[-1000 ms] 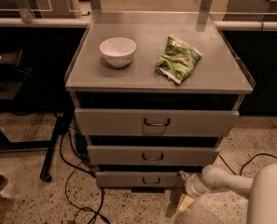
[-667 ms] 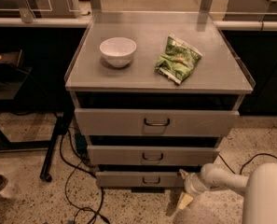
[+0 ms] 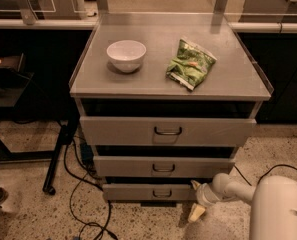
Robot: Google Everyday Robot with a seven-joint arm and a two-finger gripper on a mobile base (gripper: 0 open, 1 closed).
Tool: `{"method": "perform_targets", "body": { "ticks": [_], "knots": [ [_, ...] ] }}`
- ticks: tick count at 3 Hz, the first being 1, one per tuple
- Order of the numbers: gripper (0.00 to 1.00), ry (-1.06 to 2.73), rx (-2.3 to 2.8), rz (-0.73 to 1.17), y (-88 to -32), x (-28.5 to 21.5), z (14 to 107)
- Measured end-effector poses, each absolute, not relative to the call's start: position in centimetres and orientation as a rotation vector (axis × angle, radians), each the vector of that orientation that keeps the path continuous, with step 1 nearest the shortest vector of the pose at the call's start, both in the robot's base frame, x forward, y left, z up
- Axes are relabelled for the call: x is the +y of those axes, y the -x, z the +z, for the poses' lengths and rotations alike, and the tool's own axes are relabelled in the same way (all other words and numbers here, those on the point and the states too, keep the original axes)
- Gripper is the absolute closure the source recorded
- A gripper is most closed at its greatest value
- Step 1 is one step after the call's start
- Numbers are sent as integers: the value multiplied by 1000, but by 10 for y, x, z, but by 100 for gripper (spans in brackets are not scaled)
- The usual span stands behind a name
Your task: Open bottom drawer
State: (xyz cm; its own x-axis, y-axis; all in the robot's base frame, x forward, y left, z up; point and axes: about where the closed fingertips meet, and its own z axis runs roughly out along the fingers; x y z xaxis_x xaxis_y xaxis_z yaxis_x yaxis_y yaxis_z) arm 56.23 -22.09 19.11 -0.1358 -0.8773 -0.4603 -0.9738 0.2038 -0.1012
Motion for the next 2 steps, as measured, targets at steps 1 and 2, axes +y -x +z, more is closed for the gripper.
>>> {"method": "perform_targets", "body": {
  "ticks": [1,2],
  "knots": [
    [0,1746,2058,311,-568,-216,183],
    [0,1801,2069,284,-568,-211,175]
  ]
}}
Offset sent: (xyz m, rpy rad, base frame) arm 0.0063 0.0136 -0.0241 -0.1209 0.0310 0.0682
